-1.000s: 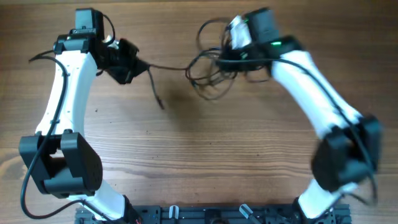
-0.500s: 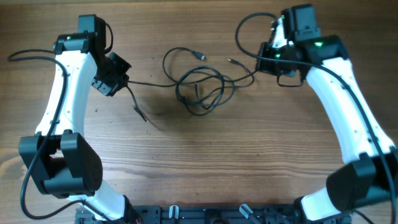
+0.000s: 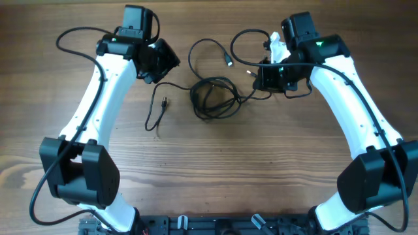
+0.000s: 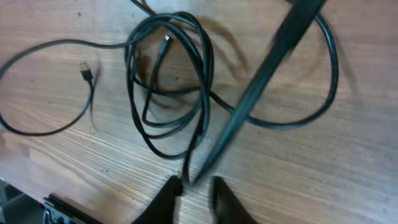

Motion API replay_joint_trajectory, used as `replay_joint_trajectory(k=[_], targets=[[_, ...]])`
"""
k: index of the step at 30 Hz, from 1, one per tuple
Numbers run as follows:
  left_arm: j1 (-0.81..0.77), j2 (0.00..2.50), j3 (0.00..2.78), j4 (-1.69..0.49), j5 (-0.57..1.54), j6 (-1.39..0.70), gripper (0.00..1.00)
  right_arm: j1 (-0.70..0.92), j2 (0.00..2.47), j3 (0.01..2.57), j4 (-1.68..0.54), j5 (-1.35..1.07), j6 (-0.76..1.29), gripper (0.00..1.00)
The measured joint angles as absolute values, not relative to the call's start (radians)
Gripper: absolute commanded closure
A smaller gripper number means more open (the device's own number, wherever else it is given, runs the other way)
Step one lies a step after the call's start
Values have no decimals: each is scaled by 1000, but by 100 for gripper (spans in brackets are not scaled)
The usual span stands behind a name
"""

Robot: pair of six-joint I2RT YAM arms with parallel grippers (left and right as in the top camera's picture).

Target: Untangle cables

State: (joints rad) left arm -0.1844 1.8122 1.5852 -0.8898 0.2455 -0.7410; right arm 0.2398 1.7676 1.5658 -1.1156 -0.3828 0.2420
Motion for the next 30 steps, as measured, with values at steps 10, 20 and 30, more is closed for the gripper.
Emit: replay_joint_trajectory(k=[10,20,30], targets=[[-293,1842,1586,-875,331,-499,45,150,1768,1596,-1042,-321,271,2],[-462,1930,1585,-1041,391,-152,34,63,1768,1615,-1050,-320,287,1],[-484,2038,1585,-954,418,112,62,63,1768,1615,-1061,-320,282,1]])
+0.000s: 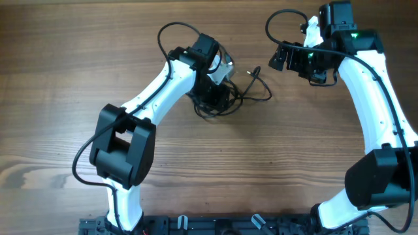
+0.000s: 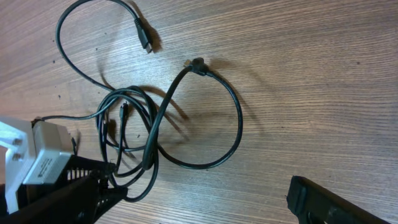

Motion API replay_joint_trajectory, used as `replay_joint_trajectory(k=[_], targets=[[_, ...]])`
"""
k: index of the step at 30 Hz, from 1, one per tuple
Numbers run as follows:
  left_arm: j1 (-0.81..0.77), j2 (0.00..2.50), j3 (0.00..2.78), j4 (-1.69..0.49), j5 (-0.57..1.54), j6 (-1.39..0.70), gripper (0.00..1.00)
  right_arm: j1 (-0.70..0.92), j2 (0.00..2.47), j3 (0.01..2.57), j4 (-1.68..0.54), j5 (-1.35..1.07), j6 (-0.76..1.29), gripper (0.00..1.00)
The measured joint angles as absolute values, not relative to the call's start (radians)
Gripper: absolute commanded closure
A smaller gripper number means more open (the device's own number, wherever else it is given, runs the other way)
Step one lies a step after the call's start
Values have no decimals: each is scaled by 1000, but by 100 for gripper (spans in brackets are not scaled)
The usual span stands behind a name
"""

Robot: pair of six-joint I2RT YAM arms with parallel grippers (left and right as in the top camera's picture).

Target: Untangle cables

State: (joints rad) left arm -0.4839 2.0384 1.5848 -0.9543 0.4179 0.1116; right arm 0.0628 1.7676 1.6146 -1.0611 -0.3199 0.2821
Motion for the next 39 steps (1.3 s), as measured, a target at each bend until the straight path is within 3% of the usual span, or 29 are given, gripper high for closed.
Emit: replay_joint_trajectory(k=[5,10,12,15,22,27,32,39], targets=[[-487,2038,1585,-937,414,130,64,63,1768,1615,-1061,-320,282,1],[-487,2040,1547,-923,382,131,74,63,1768,1615,-1061,-320,282,1],[-487,2045,1543,-918,379,134,79,63,1768,1615,-1061,-320,282,1],[-487,2046,1521,-903,379,141,96,63,1768,1615,-1061,-320,282,2],[-487,2046,1525,-907,348,65,96,63,1768,1615,-1061,-320,282,1],[-482,2038,1696,-954,315,-72,96,63,1768,1615,-1061,-320,282,1],[-426,1924,1777,-933,310,-328,96,67,1768,1615,-1057,-345,242,4],[-345,1844,1785,-981,279,-734,96,189,1768,1615,-892,-650,154,7]])
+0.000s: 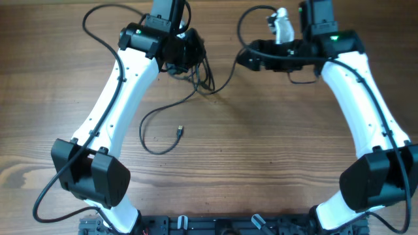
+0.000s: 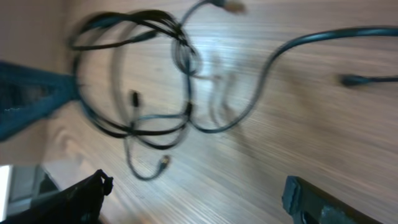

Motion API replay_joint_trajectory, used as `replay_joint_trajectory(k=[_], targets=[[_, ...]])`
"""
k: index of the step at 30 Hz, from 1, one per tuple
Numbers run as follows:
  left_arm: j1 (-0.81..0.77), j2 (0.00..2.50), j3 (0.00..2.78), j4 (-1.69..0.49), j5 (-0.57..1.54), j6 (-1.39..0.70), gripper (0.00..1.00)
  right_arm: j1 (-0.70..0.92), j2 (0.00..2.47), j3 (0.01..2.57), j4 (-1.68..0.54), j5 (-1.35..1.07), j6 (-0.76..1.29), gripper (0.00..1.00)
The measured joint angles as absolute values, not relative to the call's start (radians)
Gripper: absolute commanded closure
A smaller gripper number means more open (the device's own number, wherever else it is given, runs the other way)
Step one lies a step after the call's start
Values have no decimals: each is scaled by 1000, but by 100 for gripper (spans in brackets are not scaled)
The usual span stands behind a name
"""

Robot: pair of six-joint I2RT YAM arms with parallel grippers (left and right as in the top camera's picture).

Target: Untangle cables

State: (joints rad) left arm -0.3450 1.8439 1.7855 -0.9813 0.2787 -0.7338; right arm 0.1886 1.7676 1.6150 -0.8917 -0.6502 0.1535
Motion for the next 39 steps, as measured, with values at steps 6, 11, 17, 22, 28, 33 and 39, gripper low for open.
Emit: replay_joint_trajectory(k=[6,11,17,22,28,33,39], targets=[[-364,1843,1786,-1074,229,-1202,96,360,1768,1615,-801,-577,256,7],[-310,1843,1786,-1078,446,-1475,96,381,1768,1615,-781,-509,302,7],[-207,1844,1785,-1079,756,-1533,95,364,1768,1615,-769,-505,310,7],[-137,1843,1785,-958,958,-1358,96,270,1768,1615,-782,-518,285,7],[-145,1843,1789,-685,1205,-1159,96,272,1768,1615,-769,-621,144,9],[-151,1842,1799,-781,1161,-962,96,278,1768,1615,-778,-548,183,8],[-212,1854,1801,-1025,416,-824,96,187,1768,1615,-828,-435,272,7]])
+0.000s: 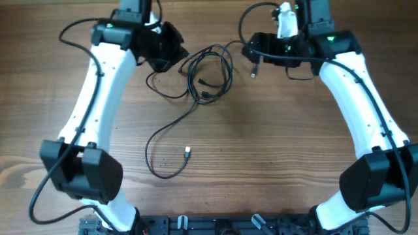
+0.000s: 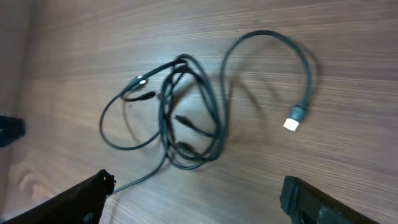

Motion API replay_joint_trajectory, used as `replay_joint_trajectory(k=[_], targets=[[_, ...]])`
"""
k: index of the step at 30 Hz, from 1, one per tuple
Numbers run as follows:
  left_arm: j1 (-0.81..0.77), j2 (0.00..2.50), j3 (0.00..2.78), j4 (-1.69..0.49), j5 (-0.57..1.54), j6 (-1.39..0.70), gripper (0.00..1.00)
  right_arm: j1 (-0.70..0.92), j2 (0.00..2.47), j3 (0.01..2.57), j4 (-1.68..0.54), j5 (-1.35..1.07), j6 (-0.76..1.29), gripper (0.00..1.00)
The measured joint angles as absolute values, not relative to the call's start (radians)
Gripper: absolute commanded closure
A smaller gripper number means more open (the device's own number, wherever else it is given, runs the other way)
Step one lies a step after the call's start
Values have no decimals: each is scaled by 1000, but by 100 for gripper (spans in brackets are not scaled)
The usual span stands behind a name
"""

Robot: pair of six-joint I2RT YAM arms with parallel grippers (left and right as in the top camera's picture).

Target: Untangle cables

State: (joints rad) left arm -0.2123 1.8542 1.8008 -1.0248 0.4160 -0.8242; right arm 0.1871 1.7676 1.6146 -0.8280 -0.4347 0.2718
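Note:
A tangle of black cables (image 1: 209, 73) lies at the far middle of the wooden table. One thin cable (image 1: 171, 124) trails from it toward the front and ends in a small plug (image 1: 187, 152). A thicker cable loops to the right and ends in a silver-tipped plug (image 2: 295, 118). My right gripper (image 1: 253, 51) hovers just right of the tangle (image 2: 186, 118); in the wrist view this gripper (image 2: 196, 205) is wide open with nothing between its fingers (image 2: 81, 198). My left gripper (image 1: 164, 51) sits just left of the tangle, its jaws hidden from view.
Bare wood table (image 1: 274, 156) stretches toward the front. Both arm bases stand at the near edge, beside a black rail (image 1: 215, 225).
My left gripper has moved left, off the bundle. The tangle now lies spread on the table between the grippers. The thin cable's plug sits nearer the front. My right gripper stays open.
First my right gripper was nearly shut at a cable on the tangle's right side. Then it was open and drawn back while my left gripper was in the tangle. Then the bundle was at the far edge by the left gripper. Now it lies looser, one thin cable stretched out.

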Motion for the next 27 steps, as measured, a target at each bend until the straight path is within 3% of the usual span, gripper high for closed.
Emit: replay_joint_trajectory(k=[6,14,27], targets=[[-288,2062,1797,-1060,149,-786,96,187,1768,1615,-888,-360,274,7],[-288,2231,1797,-956,35,-771,70,187,1768,1615,-891,-353,267,4],[-321,2261,1769,-840,8,-771,73,187,1768,1615,-899,-353,259,4]])
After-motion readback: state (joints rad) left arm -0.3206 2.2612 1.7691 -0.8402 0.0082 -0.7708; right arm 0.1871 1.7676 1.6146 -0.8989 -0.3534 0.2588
